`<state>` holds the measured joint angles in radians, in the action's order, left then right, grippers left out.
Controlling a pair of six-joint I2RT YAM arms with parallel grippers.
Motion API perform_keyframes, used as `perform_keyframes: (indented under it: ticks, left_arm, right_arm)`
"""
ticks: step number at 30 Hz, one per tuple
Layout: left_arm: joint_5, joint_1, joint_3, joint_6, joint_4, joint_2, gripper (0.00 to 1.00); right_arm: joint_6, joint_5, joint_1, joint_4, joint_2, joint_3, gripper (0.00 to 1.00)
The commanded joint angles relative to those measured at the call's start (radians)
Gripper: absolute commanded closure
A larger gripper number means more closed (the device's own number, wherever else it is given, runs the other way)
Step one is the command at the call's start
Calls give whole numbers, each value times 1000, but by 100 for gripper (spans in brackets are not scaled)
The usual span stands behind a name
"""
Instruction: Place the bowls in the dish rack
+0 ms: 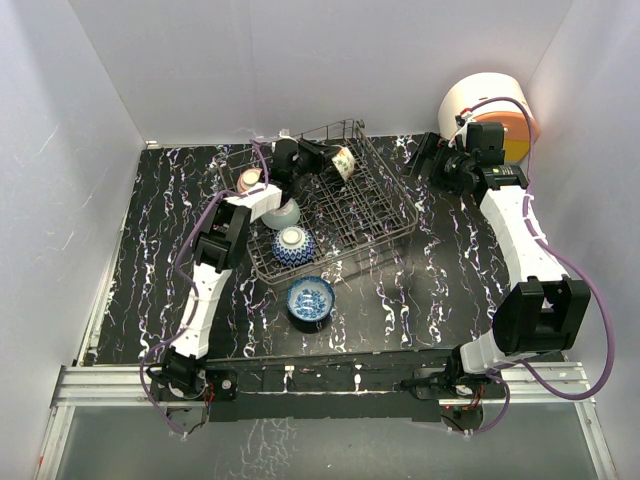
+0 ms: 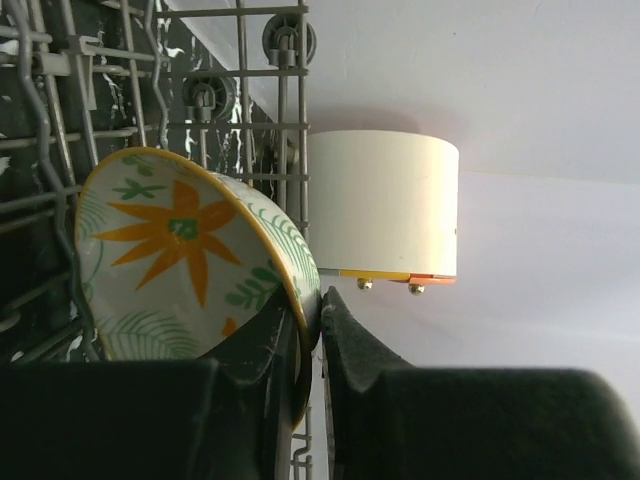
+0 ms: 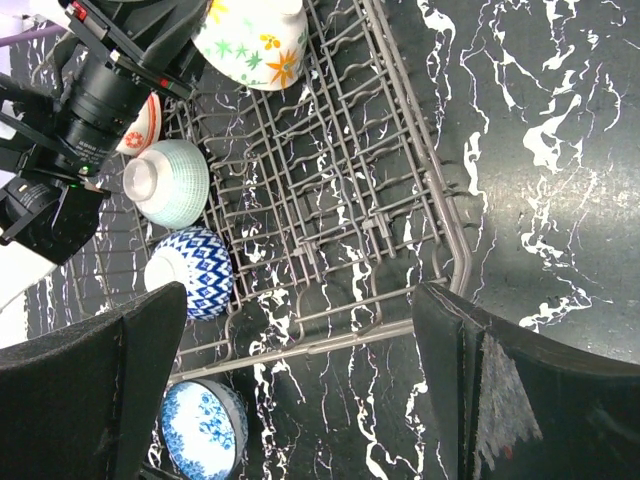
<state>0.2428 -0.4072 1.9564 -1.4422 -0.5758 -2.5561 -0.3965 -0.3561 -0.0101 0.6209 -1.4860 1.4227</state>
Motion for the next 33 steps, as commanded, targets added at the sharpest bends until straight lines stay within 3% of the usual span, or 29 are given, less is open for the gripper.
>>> perform_keyframes:
  ticks: [1,6,14,18,25,30,33]
  left_arm:
    - [-9,58,-107,90,115,97,87]
    - [4,86,-161,133,159,140,62]
    - [17,109,-229,187,206,192,39]
    - [8,112,-134,270,403,204,31]
    - [-66,112,117,403,882,188,14]
    - [-126,113,174,457,1046,207,4]
    - [-153,113,204,491,1108,223,3]
  right_arm:
    - [-2,-22,7,-55,0,2,1]
    - [5,-6,7,-50,2,-3,1]
    - [13,6,7,-43,17,-23,1]
    - [10,5,7,-42,22,-29,1]
    - [11,-8,7,-45,25,-45,1]
    - [7,-18,7,-53,31,-56,1]
    - [6,-18,7,-51,35,-59,1]
